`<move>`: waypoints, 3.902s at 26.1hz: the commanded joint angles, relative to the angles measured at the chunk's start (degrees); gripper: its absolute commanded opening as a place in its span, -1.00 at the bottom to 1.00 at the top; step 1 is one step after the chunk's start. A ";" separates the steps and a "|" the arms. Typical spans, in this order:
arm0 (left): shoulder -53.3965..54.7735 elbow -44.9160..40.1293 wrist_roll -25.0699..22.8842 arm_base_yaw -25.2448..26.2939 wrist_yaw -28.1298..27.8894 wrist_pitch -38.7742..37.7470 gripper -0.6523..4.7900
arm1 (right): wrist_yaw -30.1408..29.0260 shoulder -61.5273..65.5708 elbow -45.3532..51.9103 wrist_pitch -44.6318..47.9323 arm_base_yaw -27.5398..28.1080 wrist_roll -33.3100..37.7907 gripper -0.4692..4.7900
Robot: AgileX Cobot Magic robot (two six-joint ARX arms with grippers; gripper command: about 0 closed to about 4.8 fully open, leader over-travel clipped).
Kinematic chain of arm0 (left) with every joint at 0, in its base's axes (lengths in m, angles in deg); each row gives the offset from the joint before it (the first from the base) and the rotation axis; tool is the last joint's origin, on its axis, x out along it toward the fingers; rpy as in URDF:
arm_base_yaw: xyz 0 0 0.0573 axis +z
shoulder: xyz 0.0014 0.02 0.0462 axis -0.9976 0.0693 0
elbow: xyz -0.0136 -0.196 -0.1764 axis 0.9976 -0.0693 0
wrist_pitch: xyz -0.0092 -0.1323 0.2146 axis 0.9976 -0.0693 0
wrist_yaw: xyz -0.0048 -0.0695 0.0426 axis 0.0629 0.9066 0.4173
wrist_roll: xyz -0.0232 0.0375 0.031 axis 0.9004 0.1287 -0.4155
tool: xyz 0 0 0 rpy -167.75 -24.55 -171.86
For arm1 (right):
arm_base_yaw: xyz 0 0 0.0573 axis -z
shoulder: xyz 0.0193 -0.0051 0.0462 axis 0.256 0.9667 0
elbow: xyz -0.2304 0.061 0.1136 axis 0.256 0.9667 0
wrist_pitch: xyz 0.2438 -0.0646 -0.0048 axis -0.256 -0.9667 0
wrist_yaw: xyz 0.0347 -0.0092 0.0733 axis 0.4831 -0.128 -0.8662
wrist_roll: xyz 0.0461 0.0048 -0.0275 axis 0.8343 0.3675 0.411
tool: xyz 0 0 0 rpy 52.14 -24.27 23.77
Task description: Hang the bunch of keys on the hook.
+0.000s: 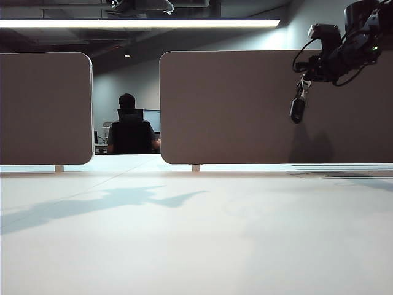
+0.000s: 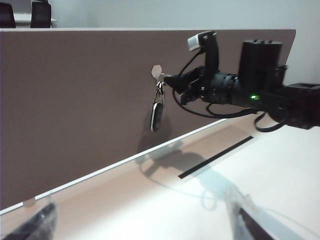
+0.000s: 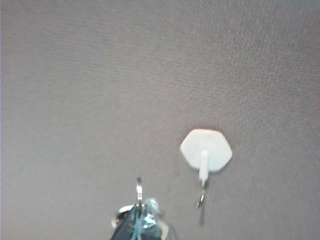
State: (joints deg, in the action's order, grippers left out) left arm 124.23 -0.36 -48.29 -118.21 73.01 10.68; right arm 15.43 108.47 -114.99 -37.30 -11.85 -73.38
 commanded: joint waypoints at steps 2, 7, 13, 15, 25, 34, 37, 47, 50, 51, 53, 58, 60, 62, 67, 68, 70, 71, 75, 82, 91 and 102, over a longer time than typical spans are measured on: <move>0.07 0.70 0.07 -0.04 -0.22 2.93 1.00 | 3.91 6.49 -12.13 -4.46 0.44 -1.68 -0.84; 0.07 0.72 0.00 -0.07 -0.39 3.19 1.00 | 3.69 8.72 -13.79 -6.12 1.20 -1.46 -0.84; 0.09 0.72 -0.04 -0.04 -1.25 3.19 1.00 | 1.88 9.66 -13.79 -6.99 1.88 -1.49 -0.84; 0.09 0.72 -0.04 -0.04 -1.22 3.19 1.00 | 1.09 9.64 -13.79 -7.26 1.86 -1.53 -0.84; 0.04 0.70 -0.24 -0.04 -1.05 1.90 1.00 | 1.20 9.60 -13.97 -3.56 1.55 -1.49 -0.84; 0.07 0.70 -0.26 -0.02 -1.25 1.31 1.00 | 4.68 11.08 -13.92 -2.54 1.79 -0.68 -0.84; 0.07 0.70 -0.24 -0.02 -1.22 0.59 1.00 | 3.32 11.65 -13.92 -4.94 1.79 -0.33 -0.84; -1.16 0.72 -0.24 -0.04 -1.20 -0.63 1.00 | 2.56 8.92 -13.94 -7.69 1.73 -0.61 0.54; -4.04 0.70 -0.26 -0.02 -1.25 -0.63 1.00 | 2.56 6.16 -13.94 -15.17 1.73 -4.94 0.52; -4.87 0.70 -0.26 -0.02 -1.22 -0.63 1.00 | 2.58 5.35 -13.94 -17.73 1.70 -5.57 0.45; -7.61 0.70 -0.22 -0.04 -0.37 -0.92 1.00 | 2.58 2.64 -13.94 -26.29 1.66 -7.54 -0.63; -17.92 0.70 0.17 -0.02 -0.15 -12.83 -0.38 | 2.56 -6.27 -13.90 -34.71 1.36 -5.60 -0.86; -23.61 0.70 -0.04 -0.04 -7.13 -18.47 -0.78 | 2.58 -10.97 -13.79 -36.33 1.31 -2.86 -0.86; -28.72 0.70 -1.05 -0.04 -10.01 -24.35 -0.78 | 2.54 -16.00 -11.58 -36.28 0.63 -2.75 -0.86; -44.72 0.52 -4.96 -0.04 -14.73 -42.77 -0.78 | 0.26 -32.06 2.08 -33.73 -1.62 -2.36 -0.86; -49.37 0.52 -5.42 -0.02 -14.84 -46.25 -0.78 | -0.22 -37.18 7.23 -33.77 -2.27 -2.38 -0.86; -54.12 0.50 -5.33 -0.02 -15.19 -50.27 -0.78 | 0.02 -44.57 14.95 -32.83 -3.41 -3.54 -0.86; -56.76 0.50 -5.14 -0.02 -15.17 -52.65 -0.78 | 0.33 -47.84 18.36 -32.44 -3.82 -4.17 -0.86; -68.15 -2.51 -4.90 -0.04 -15.12 -56.37 -0.78 | 1.77 -65.46 36.22 -28.13 -7.19 -4.72 -0.86; -81.92 -21.09 4.76 -0.07 -11.76 -56.43 -0.78 | 7.69 -99.78 68.85 -26.69 -10.73 0.83 -0.86; -81.68 -54.40 10.36 -0.07 -6.43 -23.89 -0.78 | 3.80 -131.32 104.76 -21.35 -10.78 10.21 -0.86; -81.99 -65.22 13.35 -0.07 -6.58 -18.71 -0.78 | 5.66 -133.66 118.66 -19.61 -10.75 8.41 -0.85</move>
State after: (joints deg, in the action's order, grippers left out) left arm 42.22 -65.23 -36.29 -118.28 66.43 -10.08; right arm 19.58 -25.18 3.37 -58.30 -22.67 -63.08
